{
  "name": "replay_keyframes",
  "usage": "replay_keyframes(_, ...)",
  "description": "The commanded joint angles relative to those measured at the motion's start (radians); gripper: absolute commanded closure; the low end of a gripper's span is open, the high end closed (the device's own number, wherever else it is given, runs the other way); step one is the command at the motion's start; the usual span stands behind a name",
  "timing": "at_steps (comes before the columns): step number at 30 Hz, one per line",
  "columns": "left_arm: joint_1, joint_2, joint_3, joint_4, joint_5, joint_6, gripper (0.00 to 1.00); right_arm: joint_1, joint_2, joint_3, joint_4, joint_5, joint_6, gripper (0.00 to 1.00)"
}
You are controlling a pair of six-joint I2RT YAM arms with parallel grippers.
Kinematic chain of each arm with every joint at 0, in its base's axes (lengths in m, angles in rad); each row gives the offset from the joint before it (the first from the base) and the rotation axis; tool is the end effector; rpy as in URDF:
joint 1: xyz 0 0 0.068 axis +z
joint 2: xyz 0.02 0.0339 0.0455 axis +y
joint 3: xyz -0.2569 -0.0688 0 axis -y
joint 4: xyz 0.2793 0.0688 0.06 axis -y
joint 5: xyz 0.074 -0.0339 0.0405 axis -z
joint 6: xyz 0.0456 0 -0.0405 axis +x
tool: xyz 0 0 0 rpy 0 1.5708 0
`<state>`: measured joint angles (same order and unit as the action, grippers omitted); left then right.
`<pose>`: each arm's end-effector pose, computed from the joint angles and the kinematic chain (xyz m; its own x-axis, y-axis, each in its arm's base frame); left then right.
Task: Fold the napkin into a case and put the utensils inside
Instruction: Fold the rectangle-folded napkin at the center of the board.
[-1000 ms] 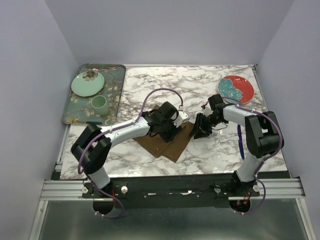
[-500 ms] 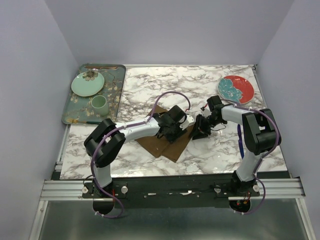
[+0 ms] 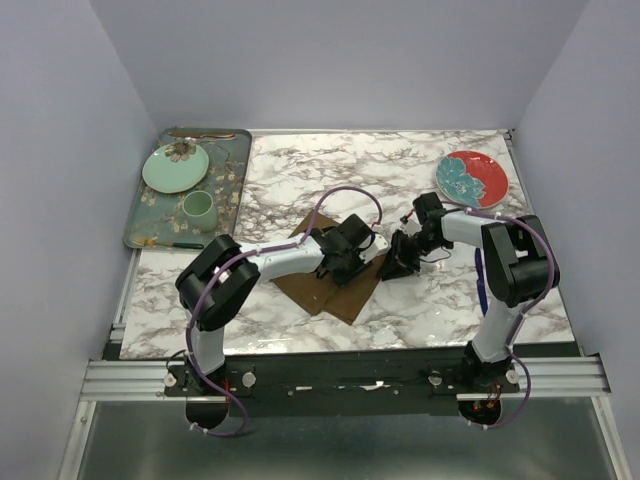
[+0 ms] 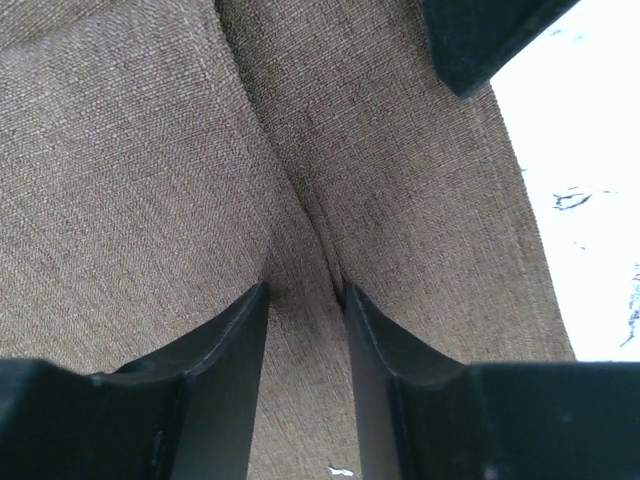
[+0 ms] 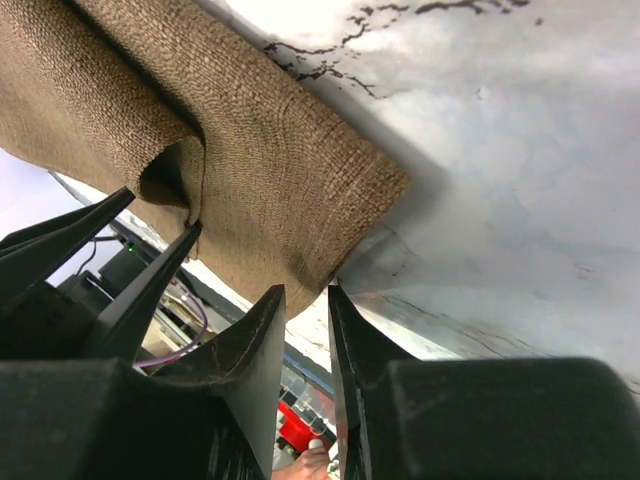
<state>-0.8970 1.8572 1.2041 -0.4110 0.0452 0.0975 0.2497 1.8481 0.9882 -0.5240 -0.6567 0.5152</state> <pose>0.2535 -0.3208 0.1333 -0.4656 0.7390 -0.4868 0.8437 0.5368 0.0079 0.3211 0.1106 0.0799 -0.9791 0.1530 0.1339 0.2032 0.7631 0.6136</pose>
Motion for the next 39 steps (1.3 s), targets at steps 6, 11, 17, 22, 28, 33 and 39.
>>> replay_keyframes(6, 0.0, 0.027, 0.011, 0.006, -0.038, 0.025, 0.69, 0.011, 0.053, -0.005, 0.005, 0.085, -0.02, 0.7)
replay_keyframes(11, 0.004, 0.002, 0.02, -0.006, -0.01, 0.024, 0.7, 0.011, 0.059, 0.003, -0.007, 0.109, -0.029, 0.71)
replay_keyframes(17, 0.012, -0.039, 0.032, -0.046, 0.042, 0.011, 0.65, 0.013, 0.062, 0.012, -0.016, 0.131, -0.035, 0.73)
replay_keyframes(22, 0.023, -0.046, 0.041, -0.057, 0.056, 0.01, 0.64, 0.013, 0.065, 0.02, -0.025, 0.138, -0.041, 0.73)
replay_keyframes(28, 0.038, -0.03, 0.052, -0.054, 0.061, -0.004, 0.69, 0.013, 0.062, 0.02, -0.028, 0.141, -0.046, 0.73)
replay_keyframes(33, 0.041, -0.05, 0.067, -0.049, 0.09, -0.012, 0.82, 0.013, 0.062, 0.02, -0.028, 0.143, -0.049, 0.73)
replay_keyframes(39, 0.041, -0.052, 0.132, -0.08, 0.162, -0.061, 0.91, 0.014, 0.068, 0.021, -0.03, 0.14, -0.047, 0.74)
